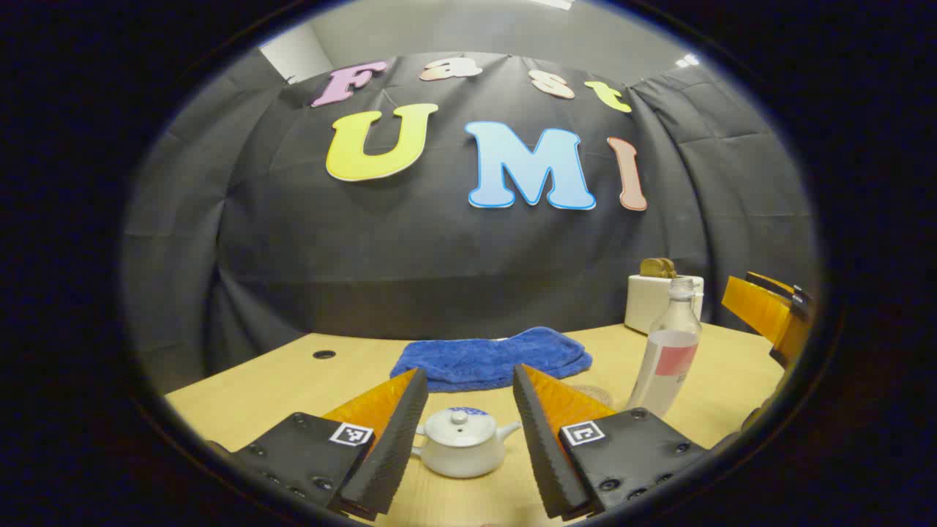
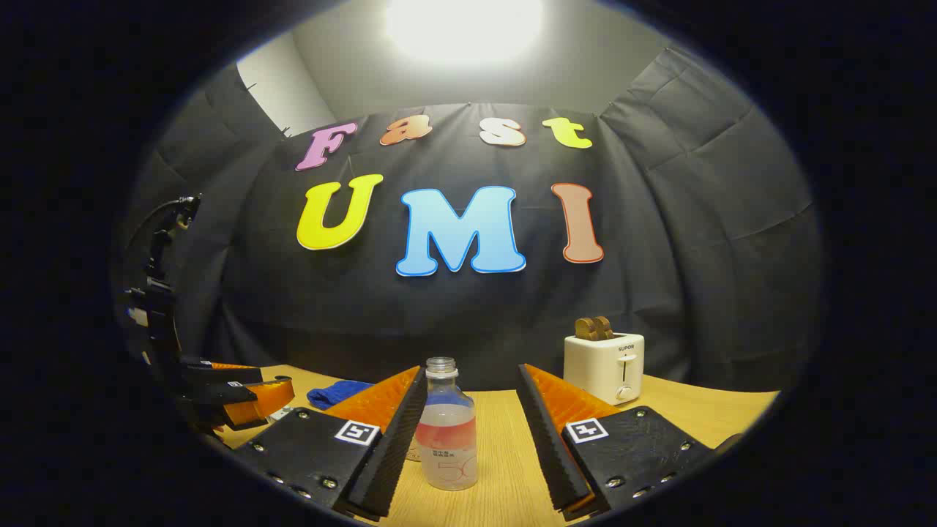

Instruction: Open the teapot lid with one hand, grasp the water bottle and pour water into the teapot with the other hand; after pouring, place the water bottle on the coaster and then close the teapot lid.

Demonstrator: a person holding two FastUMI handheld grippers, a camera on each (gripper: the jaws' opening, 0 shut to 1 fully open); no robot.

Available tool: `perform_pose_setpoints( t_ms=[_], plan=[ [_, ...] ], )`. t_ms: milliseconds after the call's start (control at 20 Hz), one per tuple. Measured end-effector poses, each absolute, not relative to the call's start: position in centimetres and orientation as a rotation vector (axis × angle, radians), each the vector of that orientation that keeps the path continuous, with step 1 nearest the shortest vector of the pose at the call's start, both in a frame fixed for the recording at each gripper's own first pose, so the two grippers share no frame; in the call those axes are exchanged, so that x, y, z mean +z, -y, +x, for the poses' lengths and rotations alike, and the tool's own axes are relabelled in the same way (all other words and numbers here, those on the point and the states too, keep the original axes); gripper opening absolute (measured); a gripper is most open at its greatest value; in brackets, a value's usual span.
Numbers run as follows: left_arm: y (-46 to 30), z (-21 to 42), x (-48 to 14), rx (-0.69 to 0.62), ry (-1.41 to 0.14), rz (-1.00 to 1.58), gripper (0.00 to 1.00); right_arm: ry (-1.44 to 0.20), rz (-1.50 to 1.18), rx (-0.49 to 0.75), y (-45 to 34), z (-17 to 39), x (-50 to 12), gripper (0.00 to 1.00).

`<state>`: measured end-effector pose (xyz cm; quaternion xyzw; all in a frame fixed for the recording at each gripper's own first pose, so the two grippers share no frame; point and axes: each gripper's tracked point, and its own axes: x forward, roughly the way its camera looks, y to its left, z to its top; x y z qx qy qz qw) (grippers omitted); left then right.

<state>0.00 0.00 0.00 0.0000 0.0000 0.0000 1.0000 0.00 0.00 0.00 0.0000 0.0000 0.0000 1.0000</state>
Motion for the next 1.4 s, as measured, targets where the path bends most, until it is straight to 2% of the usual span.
perform_pose_setpoints(
  t_ms=[350, 900, 1400],
  plan=[
    [0.9, -1.9, 1.0, -0.007, -0.012, 0.049, 0.77, -0.057, 0.017, -0.005, 0.6, -0.8, 0.2, 0.77],
    [0.1, -3.0, -0.4, 0.015, -0.078, -0.019, 0.77, -0.100, 0.023, 0.026, -0.4, -1.7, 0.3, 0.77],
    [-0.7, 0.8, -2.7, 0.006, -0.124, -0.041, 0.77, -0.114, 0.000, 0.041, -1.1, -2.4, -0.2, 0.77]
  ],
)
